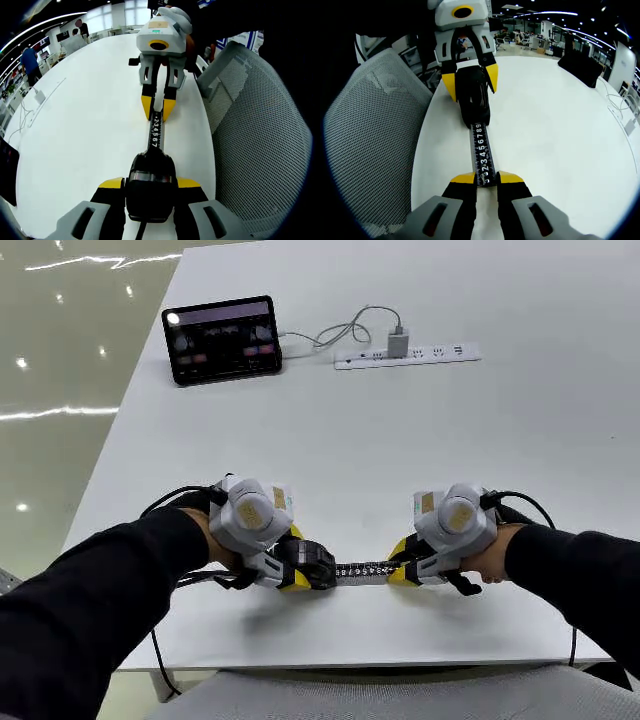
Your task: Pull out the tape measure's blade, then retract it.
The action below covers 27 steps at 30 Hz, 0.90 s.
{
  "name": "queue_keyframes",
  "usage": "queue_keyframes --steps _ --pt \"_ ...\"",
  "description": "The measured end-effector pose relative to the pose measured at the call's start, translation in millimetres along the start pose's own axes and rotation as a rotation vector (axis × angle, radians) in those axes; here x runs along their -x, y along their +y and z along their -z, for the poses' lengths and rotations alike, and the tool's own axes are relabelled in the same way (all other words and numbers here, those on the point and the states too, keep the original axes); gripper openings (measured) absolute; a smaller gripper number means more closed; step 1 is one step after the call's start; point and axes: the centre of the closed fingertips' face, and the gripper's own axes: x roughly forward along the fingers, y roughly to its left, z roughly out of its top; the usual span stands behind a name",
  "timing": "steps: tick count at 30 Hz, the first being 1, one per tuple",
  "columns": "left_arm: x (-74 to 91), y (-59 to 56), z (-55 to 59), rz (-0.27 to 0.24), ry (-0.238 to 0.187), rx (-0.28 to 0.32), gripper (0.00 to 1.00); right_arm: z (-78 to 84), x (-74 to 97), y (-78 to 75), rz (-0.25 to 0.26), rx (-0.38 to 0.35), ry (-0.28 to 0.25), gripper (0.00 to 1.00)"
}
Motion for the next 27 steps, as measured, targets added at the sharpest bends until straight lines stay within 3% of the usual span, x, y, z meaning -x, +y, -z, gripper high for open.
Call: queue_keyframes --steps 27 --pt "-0.6 -0.2 -0.4 0.002 -0.001 0.002 0.33 9.8 11.3 2.0 0.012 -0.007 -0.005 0.1"
